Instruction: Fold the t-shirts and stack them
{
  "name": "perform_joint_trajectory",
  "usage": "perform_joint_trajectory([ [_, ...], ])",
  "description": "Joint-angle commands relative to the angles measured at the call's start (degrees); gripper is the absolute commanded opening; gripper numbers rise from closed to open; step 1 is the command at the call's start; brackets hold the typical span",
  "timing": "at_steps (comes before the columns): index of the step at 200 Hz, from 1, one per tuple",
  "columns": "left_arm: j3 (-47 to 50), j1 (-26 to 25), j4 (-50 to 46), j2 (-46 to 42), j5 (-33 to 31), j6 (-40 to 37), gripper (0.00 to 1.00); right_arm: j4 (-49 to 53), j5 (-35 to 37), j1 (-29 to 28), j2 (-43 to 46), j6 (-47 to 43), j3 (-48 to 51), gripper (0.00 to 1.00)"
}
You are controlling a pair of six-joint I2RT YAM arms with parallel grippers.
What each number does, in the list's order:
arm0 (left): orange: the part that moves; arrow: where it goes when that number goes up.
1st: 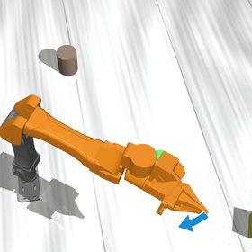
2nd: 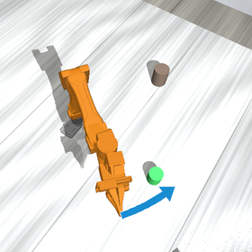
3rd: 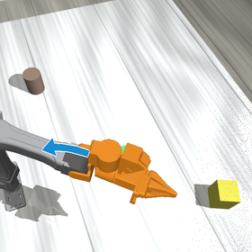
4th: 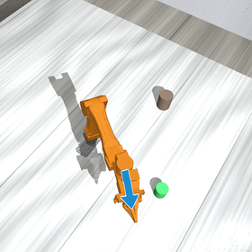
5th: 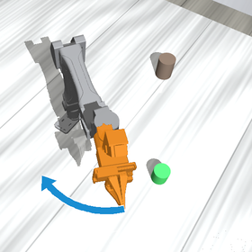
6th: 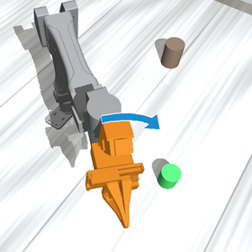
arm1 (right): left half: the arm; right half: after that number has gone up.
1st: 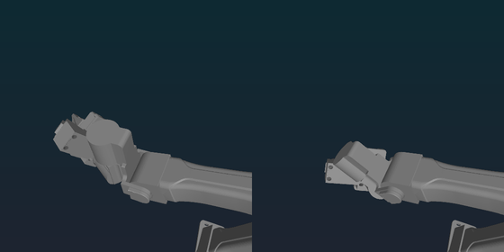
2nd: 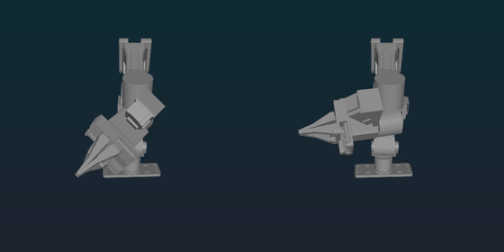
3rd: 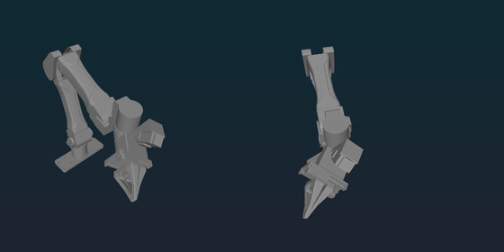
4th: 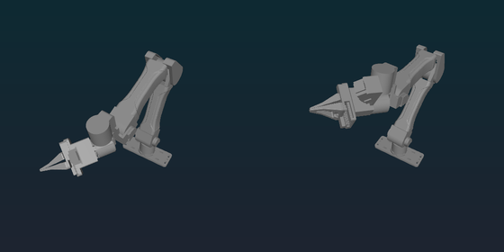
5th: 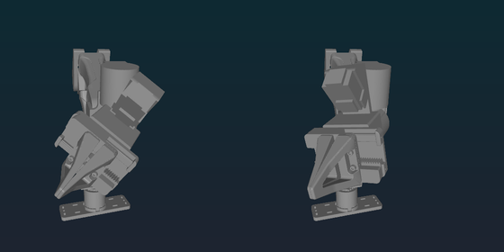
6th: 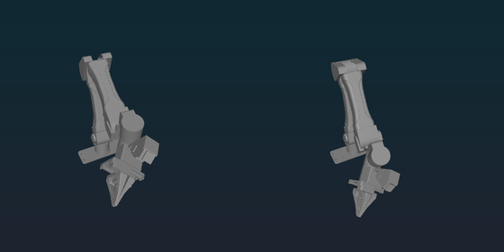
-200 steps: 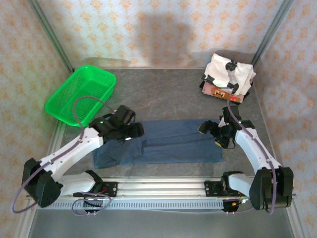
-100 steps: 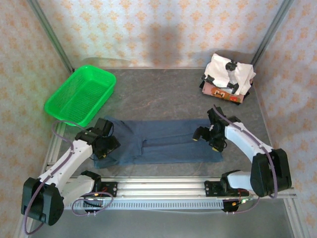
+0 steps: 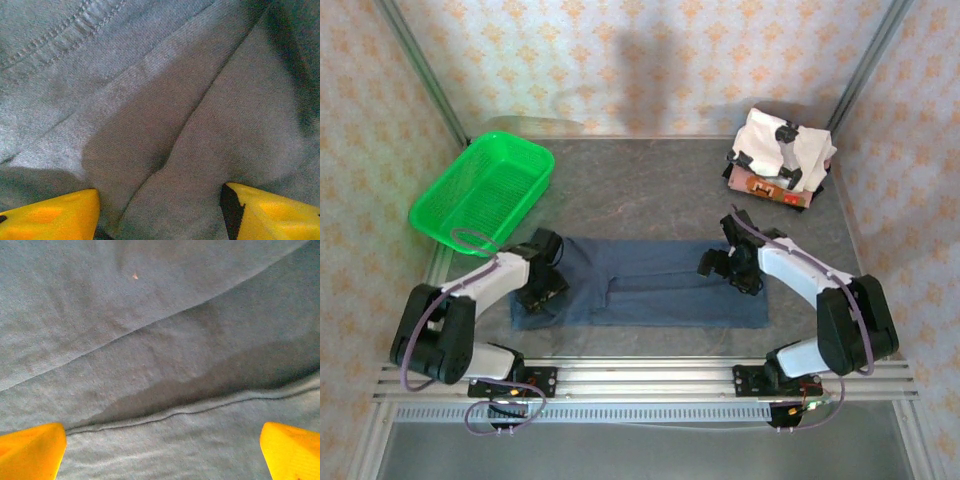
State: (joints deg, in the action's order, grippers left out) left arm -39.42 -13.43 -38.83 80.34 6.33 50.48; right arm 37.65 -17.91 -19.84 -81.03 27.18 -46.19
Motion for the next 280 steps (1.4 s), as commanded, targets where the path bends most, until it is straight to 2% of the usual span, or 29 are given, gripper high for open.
perform_joint_trajectory([
  [1,-4.25,0.46,4.00,5.89,-3.63,-2.58,0.66,-4.03,1.74,-0.33,-0.90,2.62,2.67,0.99],
  [45,-18.33,0.51,3.77,19.44,-3.77,-7.53,0.63,-6.18,0.61,-0.46,0.02,5.97,5.90,0.99],
  [76,-32.80,0.51,0.29,30.65,-4.15,-12.95,0.63,-6.76,-1.11,-0.71,0.45,7.75,7.32,0.99],
  [112,-49.46,0.50,-4.35,42.37,-4.56,-19.41,0.63,-6.89,-1.53,-4.93,-0.20,11.09,7.44,0.99],
  [137,-60.81,0.48,-7.81,49.53,-4.58,-23.36,0.63,-8.06,-2.36,-9.46,-0.98,16.07,7.18,0.99],
  [175,-81.40,0.51,-14.65,62.34,-3.21,-26.89,0.63,-13.64,-4.05,-19.39,-3.31,28.04,6.29,0.99],
  [219,-102.59,0.49,-19.90,75.04,0.65,-30.00,0.64,-19.58,-3.88,-29.81,-8.60,40.40,1.79,0.99],
  [239,-107.78,0.51,-19.68,78.64,3.15,-30.24,0.64,-23.90,-4.31,-34.20,-12.54,45.98,-1.25,0.99],
  [280,-111.18,0.51,-15.24,81.24,8.09,-31.37,0.66,-27.95,-5.99,-40.83,-20.55,53.42,-9.07,0.99],
])
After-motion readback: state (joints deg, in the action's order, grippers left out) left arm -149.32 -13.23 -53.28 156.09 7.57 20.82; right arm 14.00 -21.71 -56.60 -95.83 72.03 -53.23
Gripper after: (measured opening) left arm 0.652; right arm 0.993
